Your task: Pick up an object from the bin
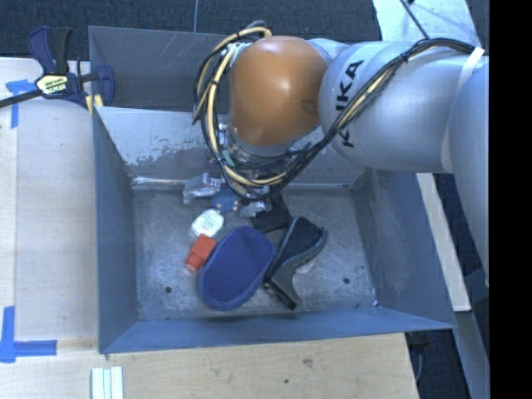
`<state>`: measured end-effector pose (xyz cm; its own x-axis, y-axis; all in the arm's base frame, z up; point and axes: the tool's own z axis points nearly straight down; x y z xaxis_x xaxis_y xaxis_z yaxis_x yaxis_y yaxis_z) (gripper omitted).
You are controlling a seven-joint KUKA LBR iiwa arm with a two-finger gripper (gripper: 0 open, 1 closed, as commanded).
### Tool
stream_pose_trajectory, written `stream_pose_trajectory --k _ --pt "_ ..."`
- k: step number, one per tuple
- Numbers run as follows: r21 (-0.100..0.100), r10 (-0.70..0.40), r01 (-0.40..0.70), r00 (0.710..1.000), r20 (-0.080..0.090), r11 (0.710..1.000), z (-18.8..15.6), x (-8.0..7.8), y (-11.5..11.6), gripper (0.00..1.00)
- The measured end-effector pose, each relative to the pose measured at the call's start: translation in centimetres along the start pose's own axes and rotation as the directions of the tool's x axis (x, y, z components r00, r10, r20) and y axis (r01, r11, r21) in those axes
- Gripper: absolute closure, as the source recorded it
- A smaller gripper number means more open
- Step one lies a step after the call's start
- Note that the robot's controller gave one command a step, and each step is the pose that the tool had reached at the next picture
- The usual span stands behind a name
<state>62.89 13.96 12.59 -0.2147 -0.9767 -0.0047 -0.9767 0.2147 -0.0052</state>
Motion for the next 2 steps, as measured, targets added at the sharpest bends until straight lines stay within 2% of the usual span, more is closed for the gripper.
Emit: stream_pose_trajectory --k 1,2 --pt "-0.010 -0.314 0.314 0.949 -0.002 0.949 5.72 -0.81 0.81 0.00" --pt "-0.009 -0.310 0.310 0.951 -0.002 0.951 5.67 -0.79 0.76 0.00"
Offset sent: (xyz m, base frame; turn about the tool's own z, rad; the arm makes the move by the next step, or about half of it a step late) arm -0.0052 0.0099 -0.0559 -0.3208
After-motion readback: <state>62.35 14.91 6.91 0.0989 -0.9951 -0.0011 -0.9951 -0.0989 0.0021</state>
